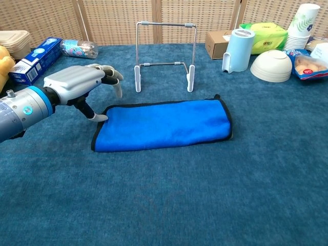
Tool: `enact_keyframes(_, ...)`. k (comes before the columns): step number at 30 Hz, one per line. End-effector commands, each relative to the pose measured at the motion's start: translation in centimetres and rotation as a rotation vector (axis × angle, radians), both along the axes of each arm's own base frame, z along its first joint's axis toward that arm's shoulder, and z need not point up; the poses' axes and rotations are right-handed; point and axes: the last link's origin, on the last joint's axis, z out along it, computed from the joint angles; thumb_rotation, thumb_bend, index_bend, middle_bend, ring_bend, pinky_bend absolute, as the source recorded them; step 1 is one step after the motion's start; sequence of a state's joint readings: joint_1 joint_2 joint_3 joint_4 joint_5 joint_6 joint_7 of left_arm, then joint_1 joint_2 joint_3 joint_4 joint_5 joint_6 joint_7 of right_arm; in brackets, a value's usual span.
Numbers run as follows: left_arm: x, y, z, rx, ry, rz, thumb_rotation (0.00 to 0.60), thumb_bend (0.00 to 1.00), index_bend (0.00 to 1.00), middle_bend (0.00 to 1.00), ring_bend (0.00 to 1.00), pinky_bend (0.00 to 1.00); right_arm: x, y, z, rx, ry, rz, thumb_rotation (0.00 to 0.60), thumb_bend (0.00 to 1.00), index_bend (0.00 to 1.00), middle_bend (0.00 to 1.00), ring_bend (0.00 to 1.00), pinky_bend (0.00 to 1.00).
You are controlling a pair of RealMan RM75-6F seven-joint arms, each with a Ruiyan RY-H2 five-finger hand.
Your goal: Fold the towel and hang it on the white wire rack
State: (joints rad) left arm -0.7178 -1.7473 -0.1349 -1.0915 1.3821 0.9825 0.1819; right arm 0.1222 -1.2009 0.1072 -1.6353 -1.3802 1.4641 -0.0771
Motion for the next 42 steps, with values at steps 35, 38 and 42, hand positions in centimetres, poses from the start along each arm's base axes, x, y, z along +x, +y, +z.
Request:
enact_keyframes(35,0.4,0.3,-0.8,-0.033,0.015,0.001,0.6,0.46,0.42,0.16,0.0,0.0,-0.6,0.9,0.5,-0.024,-0.013,-0.026,0.6,0.12,0.0,0.02,0.0,0.0)
enact_keyframes(38,0.4,0.3,-0.9,-0.034,0.016,0.003,0.6,0.47,0.44,0.17,0.0,0.0,-0.6,1.0,0.5,-0.028,-0.013,-0.027,0.6,0.12,0.0,0.02,0.0,0.0)
enact_keyframes(42,0.4,0.4,-1.0,-0.034,0.017,0.002,0.6,0.49,0.47,0.17,0.0,0.0,-0.7,1.1,0.6,-0.032,-0.013,-0.029,0.6,0.12,0.0,0.02,0.0,0.0)
